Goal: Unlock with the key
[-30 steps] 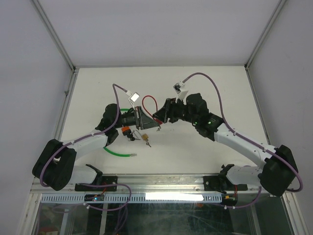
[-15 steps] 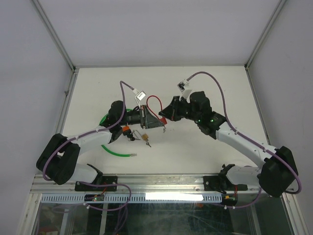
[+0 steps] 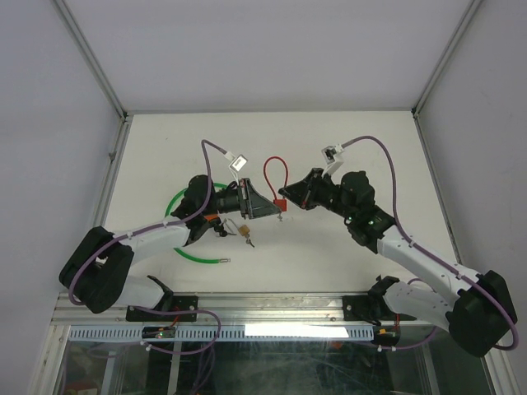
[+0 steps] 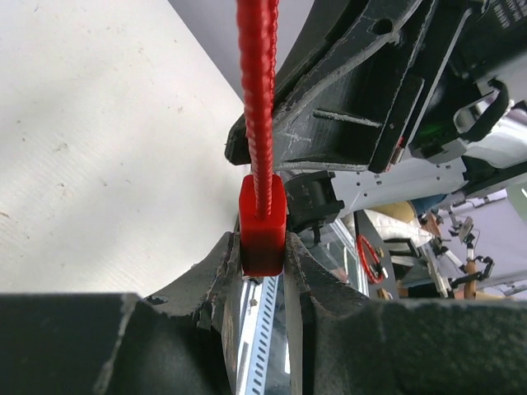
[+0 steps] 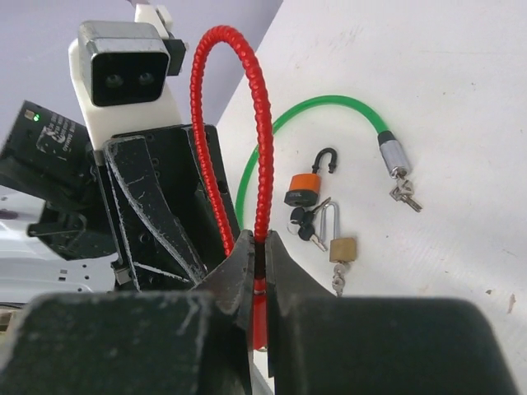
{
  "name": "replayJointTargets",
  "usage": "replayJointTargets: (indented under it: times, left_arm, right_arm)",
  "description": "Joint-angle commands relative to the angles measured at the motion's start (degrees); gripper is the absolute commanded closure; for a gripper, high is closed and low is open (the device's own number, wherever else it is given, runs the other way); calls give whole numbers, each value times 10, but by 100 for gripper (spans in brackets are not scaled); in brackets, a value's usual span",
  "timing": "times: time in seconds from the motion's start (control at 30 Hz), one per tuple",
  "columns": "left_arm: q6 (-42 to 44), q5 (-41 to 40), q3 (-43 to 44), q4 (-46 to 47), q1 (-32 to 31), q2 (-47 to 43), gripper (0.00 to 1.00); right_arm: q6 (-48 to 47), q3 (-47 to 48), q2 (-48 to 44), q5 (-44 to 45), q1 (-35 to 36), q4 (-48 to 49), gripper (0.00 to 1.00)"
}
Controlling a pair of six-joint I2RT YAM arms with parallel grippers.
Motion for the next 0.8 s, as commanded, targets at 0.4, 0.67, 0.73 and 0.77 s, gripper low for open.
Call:
replayJointTargets:
  times: [0.4,0.67,0.73,0.77]
  left_arm:
    - [-49,-37,-33,106,-8,5,100]
    - [69,-59,1,-43,-8,-21,100]
    - [83,-59,7,-61,-10,-21,100]
    - [90,-63,10,-71,-12,-23,100]
  right_arm:
    - [-13,2,-62,78,-6,10,67]
    - [-60,63,-44,45,10,-54,57]
    - [-77,89,-23,48,26,-88,57]
    - [-85,104,-12,54,35,-106,57]
